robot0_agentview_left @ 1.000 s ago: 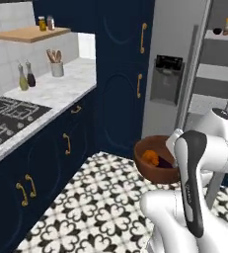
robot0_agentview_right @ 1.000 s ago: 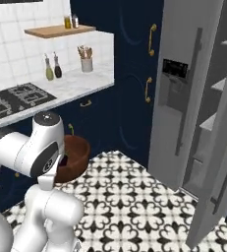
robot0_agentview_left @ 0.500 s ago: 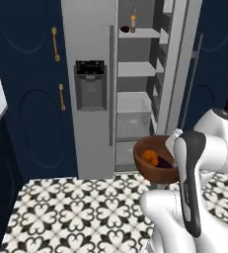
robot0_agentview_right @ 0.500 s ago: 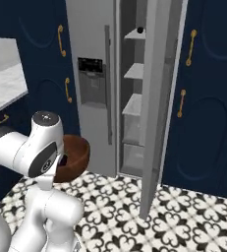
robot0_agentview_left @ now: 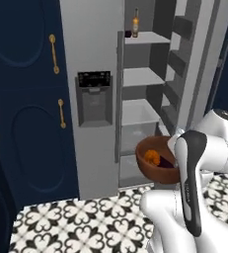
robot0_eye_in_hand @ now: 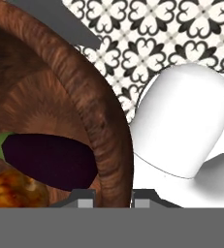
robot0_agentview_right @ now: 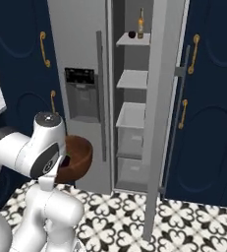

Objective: Pick the chicken drumstick and eggplant from their plates and place them in the bowl. Then put the bowl in the fridge.

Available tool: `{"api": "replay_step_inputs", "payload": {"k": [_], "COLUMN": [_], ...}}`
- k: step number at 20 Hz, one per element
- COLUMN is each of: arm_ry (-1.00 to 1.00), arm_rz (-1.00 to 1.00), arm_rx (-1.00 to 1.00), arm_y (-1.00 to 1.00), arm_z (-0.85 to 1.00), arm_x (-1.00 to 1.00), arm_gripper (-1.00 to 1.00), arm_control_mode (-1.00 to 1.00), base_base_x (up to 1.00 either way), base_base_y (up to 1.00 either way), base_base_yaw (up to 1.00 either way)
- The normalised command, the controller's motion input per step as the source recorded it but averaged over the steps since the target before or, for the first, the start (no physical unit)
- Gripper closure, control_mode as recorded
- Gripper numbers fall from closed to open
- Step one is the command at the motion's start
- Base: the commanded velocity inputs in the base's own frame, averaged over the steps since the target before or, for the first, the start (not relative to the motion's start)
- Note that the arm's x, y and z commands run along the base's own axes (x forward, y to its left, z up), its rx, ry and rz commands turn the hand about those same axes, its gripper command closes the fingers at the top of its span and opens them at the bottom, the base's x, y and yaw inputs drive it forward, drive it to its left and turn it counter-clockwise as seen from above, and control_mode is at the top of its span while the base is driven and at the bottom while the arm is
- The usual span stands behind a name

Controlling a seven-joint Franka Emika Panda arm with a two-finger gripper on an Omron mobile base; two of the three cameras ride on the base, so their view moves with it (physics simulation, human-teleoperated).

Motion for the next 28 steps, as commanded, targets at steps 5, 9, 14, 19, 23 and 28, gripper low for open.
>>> {"api": "replay_step_inputs", "payload": {"k": [5, 9, 14, 19, 23, 28], "arm_ry": [0.0, 0.0, 0.0, 0.0, 0.0, 0.0], "arm_rz": [0.0, 0.0, 0.0, 0.0, 0.0, 0.0], "arm_rx": [0.0, 0.0, 0.0, 0.0, 0.0, 0.0], "arm_y": [0.0, 0.0, 0.0, 0.0, 0.0, 0.0], "arm_z": [0.0, 0.0, 0.0, 0.0, 0.0, 0.0], "arm_x": [0.0, 0.0, 0.0, 0.0, 0.0, 0.0], "arm_gripper": [1.0, 1.0, 1.0, 1.0, 1.0, 1.0], "arm_control_mode": [1.0, 1.0, 1.0, 1.0, 1.0, 1.0], "base_base_x": [0.77, 0.79, 0.65, 0.43, 0.32, 0.34], "base_base_y": [0.11, 0.0, -0.06, -0.31, -0.39, -0.35], "base_base_yaw": [0.0, -0.08, -0.09, -0.05, 0.0, 0.0]}}
